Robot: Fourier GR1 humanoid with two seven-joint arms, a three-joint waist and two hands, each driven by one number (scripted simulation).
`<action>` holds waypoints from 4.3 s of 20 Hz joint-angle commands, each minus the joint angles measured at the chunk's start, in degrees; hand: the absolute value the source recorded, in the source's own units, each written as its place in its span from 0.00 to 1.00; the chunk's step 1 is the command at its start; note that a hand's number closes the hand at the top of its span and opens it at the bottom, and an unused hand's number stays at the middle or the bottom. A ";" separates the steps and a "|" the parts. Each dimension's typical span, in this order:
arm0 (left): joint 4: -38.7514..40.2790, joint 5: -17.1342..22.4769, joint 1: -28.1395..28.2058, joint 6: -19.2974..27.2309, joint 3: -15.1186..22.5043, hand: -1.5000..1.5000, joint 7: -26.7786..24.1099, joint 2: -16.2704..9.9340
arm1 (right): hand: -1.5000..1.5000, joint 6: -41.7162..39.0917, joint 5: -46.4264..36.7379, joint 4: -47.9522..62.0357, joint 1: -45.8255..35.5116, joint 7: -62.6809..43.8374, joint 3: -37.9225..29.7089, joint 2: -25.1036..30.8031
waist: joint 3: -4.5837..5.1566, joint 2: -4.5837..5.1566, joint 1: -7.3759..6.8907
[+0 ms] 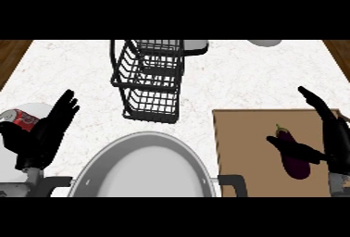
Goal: Pick the eggplant from the tray and place it in the tiered basket
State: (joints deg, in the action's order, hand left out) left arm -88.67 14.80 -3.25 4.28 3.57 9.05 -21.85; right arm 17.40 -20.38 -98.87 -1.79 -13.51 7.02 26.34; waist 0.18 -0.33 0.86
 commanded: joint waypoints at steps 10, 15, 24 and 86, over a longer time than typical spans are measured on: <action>-1.30 0.66 0.23 -1.13 0.60 0.50 1.84 0.40 | 0.00 -39.99 0.12 -14.47 -2.84 -33.37 9.99 20.93 | 0.19 0.12 -1.43; 1.09 -0.99 0.32 -1.14 0.45 0.50 0.14 2.05 | 0.00 -45.04 1.70 -16.23 -12.43 -50.66 14.64 11.17 | -0.09 0.36 -1.48; 1.65 -1.56 0.67 -2.87 -0.73 0.50 -1.97 3.31 | 0.00 -40.16 -7.23 -8.30 -10.63 -50.29 15.75 6.50 | -0.15 0.41 -1.20; -0.44 -5.90 -1.62 -7.98 -8.17 0.50 4.20 7.02 | 1.00 -27.06 -3.10 -3.67 -22.94 5.74 -8.24 0.33 | -0.14 0.19 -0.62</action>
State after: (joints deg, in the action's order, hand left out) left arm -90.47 8.10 -2.91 -3.00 -3.03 12.43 -14.09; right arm -5.33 -26.78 -95.96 -22.72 -2.75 -1.38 27.87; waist 0.00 -0.16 0.05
